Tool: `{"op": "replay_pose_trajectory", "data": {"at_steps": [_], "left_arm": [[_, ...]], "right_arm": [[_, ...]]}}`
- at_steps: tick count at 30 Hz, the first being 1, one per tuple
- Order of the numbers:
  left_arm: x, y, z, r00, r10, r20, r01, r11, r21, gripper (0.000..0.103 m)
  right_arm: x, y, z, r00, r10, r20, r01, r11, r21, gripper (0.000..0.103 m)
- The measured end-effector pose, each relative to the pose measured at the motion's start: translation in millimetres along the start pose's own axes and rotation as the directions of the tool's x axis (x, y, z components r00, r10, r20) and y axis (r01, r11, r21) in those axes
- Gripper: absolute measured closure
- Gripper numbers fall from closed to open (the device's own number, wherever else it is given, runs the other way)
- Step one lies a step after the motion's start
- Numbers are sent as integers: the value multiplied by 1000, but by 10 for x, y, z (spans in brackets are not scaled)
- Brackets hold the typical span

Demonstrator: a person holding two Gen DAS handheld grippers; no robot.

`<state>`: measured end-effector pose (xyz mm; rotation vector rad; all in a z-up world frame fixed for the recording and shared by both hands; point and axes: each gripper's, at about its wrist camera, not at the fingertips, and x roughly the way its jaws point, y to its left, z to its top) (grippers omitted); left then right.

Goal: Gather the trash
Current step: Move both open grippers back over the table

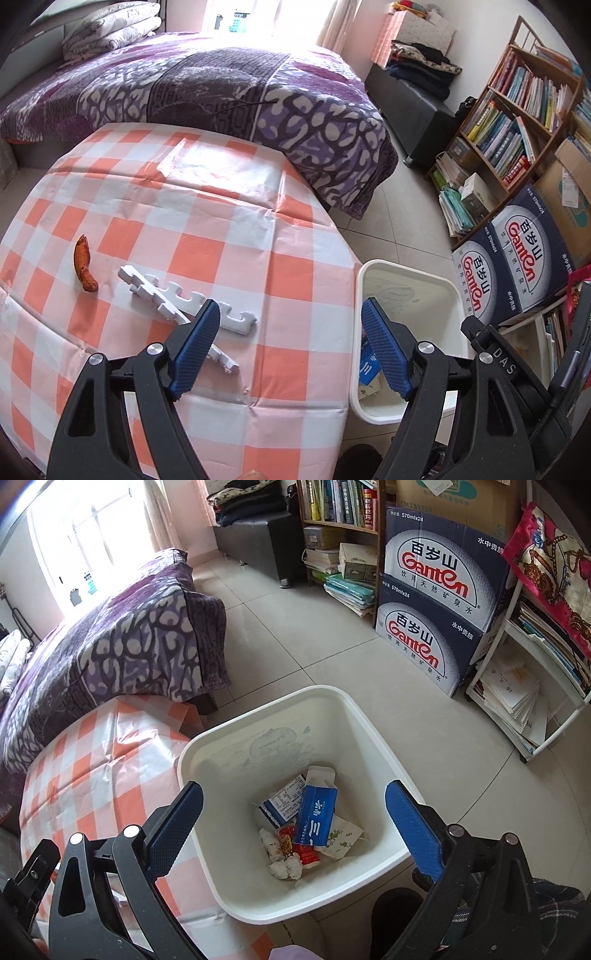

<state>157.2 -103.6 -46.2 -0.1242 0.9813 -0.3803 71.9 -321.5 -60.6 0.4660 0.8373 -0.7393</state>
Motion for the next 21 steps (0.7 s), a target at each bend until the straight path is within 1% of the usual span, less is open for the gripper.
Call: {"op": "replay_pose_trajectory", "data": {"at_steps": [4,9,12,16,21], "left_arm": [[55,222,-5,998,62,-15,-62,998,-19,26],[106,507,-10,994,99,-39,-101,993,-57,26],[101,655,5,991,128,-38,-130,989,-69,26],[80,862,41,984,173,-35,-175,982,-70,26],[85,1245,55,973,219,-72,-225,969,-103,26]], "right_arm": [[43,187,-67,1000,8,-29,-10,999,-45,8],[78,406,-154,999,15,-45,-19,995,-94,8],[96,526,-204,998,18,-53,-24,993,-118,8],[135,688,-276,998,16,-65,-26,988,-153,8],[168,908,-366,996,23,-81,-38,980,-195,8]]}}
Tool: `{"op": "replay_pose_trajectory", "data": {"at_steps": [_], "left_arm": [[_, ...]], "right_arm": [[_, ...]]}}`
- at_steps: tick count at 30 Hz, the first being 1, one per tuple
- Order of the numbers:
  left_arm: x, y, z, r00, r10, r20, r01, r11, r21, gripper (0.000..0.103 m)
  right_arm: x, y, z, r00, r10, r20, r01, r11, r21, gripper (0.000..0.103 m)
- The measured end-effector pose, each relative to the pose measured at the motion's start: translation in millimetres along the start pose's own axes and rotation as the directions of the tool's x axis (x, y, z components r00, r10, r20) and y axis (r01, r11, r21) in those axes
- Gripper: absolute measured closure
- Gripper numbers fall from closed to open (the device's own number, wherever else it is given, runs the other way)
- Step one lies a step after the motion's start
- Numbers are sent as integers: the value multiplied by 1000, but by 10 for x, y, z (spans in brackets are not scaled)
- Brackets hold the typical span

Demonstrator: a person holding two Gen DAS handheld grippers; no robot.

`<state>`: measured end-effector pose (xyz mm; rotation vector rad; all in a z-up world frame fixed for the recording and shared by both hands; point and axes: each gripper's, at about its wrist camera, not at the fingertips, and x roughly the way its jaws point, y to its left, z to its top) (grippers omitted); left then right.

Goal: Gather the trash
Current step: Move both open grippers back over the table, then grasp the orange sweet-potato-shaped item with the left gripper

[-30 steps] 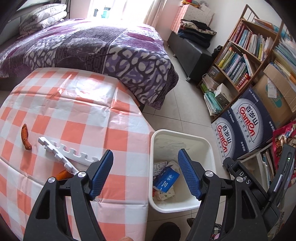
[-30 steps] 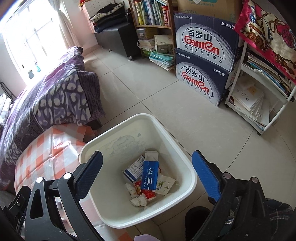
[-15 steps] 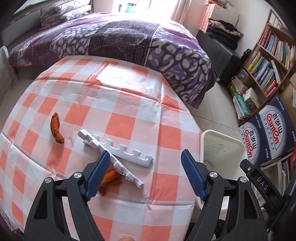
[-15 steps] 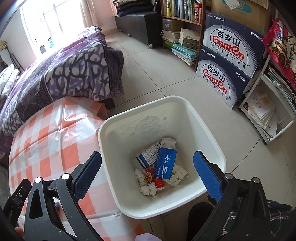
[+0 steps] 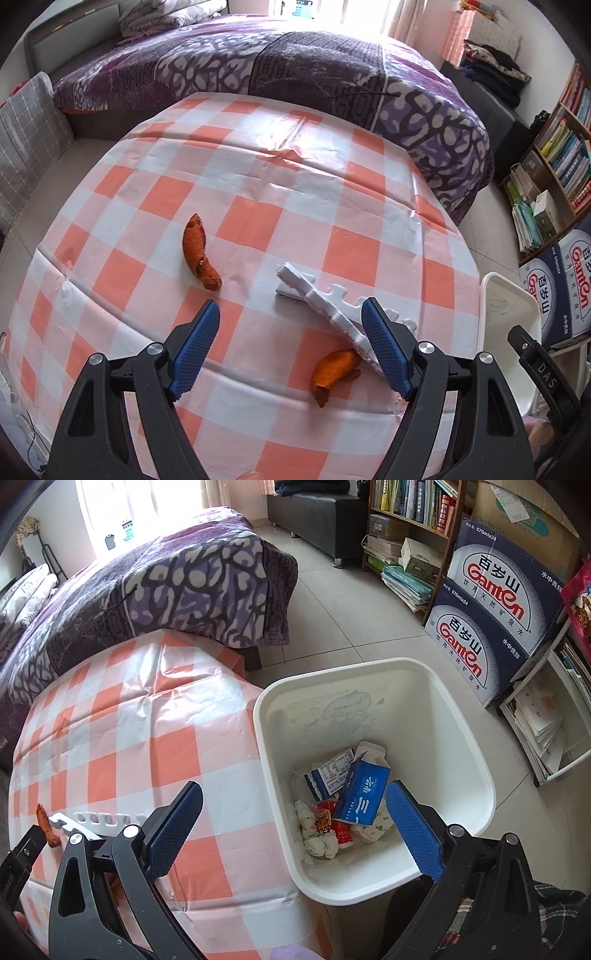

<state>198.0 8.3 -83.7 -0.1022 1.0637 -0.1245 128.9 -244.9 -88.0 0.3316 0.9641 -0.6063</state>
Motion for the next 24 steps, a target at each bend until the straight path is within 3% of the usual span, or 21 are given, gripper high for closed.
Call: {"op": "replay_pose_trajectory", "data": {"at_steps": [7,12,17,24], "left_arm": [[158,682,9,997,55,-60,-61,992,-113,26],[333,1065,9,992,-40,-116,9,965,-264,26],[452,1195,155,989,-119,-90,78,927,-367,26],[700,1064,334,992,-67,-106,26,936,-351,31]], "right_arm": [[37,392,-97,999,37,-22,-38,995,-87,8],[105,608,-161,999,33,-32,-37,989,-140,8],[135,751,-216,999,42,-22,-46,977,-208,8],[112,942,-293,988,146,-44,-153,933,-326,8]]}}
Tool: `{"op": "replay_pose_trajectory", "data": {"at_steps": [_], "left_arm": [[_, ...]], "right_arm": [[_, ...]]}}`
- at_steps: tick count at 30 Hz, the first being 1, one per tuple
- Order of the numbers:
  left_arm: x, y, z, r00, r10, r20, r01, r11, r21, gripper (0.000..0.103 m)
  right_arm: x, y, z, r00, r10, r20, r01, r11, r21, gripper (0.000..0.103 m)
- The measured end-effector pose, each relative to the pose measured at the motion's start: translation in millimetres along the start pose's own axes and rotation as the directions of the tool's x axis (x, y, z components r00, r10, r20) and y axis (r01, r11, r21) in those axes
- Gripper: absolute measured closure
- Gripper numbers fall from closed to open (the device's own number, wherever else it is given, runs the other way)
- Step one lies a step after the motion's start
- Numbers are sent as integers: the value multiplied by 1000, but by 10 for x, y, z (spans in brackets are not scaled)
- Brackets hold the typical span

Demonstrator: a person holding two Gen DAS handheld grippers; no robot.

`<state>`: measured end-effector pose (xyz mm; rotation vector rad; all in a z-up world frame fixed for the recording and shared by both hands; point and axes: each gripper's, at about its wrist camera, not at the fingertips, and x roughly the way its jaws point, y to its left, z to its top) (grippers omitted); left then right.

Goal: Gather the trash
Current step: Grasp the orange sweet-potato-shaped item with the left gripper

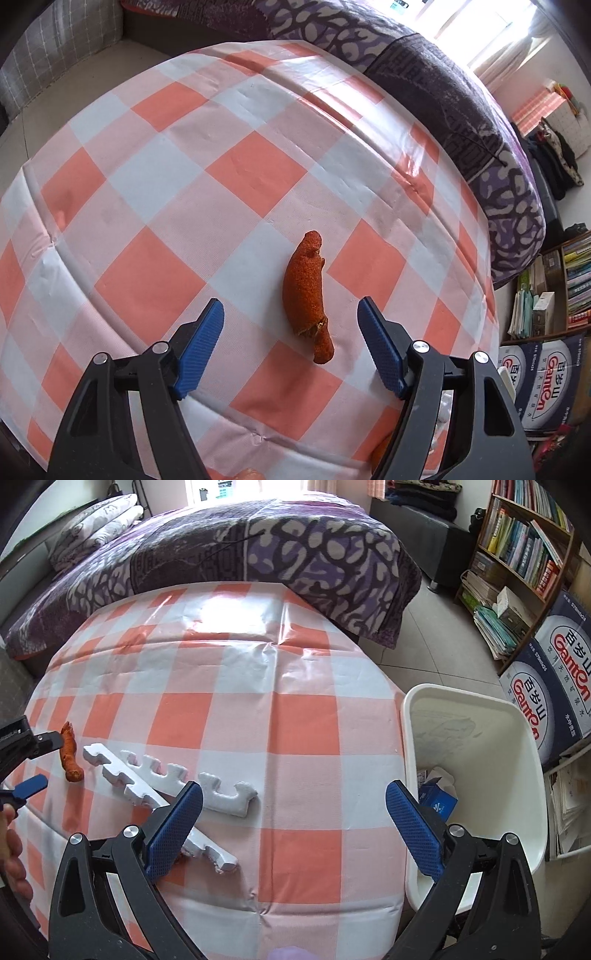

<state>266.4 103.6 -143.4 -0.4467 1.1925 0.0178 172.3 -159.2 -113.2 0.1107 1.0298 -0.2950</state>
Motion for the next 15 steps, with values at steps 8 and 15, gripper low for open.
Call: {"op": "replay_pose_trajectory", "data": {"at_steps": [8,15], "left_arm": [[140,-115,-56,987,143,72,-152,978,140,76],[42,64,-119,994,87,63,-92,992,82,85]], "right_arm": [[56,324,-33,997,82,0,-81,986,-143,9],[148,680,-119,998,61,-23,-65,946,-318,26]]}}
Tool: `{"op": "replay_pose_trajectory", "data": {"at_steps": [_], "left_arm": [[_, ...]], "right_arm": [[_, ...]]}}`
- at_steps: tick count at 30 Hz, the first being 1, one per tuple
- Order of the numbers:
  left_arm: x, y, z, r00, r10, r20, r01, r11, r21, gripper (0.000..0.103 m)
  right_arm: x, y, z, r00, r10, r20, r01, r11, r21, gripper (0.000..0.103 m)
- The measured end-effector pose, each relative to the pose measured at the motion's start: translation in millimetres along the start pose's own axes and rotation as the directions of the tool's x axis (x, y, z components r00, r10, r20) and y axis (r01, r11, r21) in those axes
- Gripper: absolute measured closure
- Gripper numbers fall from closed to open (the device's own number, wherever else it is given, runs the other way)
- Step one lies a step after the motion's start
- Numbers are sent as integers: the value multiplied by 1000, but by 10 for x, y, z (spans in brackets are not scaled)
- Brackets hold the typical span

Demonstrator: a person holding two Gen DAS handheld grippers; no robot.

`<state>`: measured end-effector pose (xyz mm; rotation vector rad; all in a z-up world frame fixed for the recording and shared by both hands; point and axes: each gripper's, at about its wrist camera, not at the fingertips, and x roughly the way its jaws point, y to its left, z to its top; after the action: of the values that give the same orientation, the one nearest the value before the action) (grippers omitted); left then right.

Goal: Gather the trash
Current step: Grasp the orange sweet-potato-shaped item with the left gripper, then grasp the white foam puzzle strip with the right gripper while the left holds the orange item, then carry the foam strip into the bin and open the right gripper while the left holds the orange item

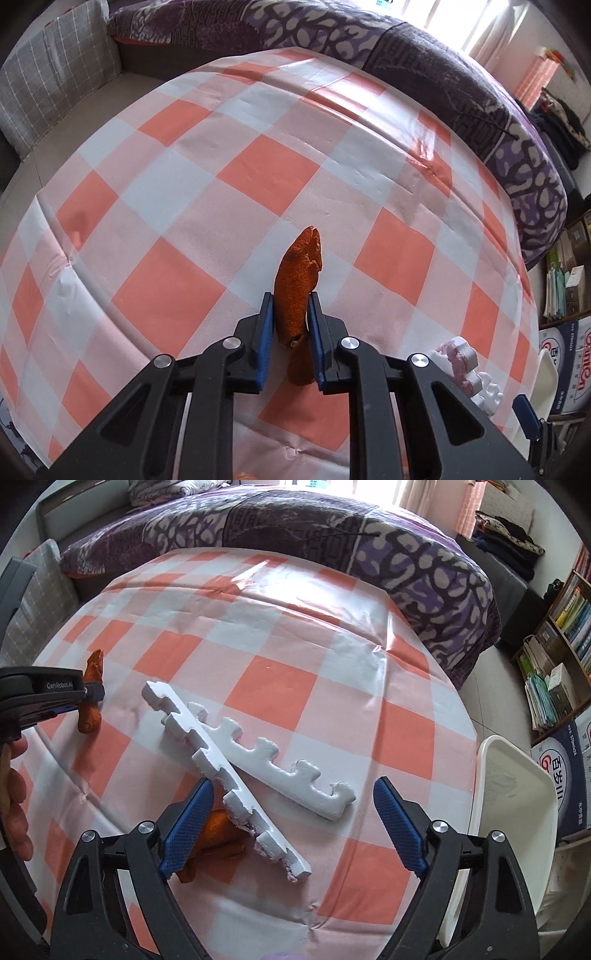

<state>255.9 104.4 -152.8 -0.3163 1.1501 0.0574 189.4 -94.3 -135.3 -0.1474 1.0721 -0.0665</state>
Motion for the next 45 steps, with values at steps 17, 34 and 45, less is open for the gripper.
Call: {"op": "replay_pose_trajectory", "data": {"at_steps": [17,34,45], "left_arm": [[-261,65,-11,997,-32,67,34,999,-33,85],[-530,8,-14,989,-54,134,58,998,-26,85],[-627,-298,-140,988,-67,139,61,997,46,85]], "right_arm": [[-43,101,60,998,5,70,-6,1000,27,80],[-269,-385,89,988,3,154,-45,960,277,80],[-378,-587,31,986,-15,164,-40,945,324,80]]}}
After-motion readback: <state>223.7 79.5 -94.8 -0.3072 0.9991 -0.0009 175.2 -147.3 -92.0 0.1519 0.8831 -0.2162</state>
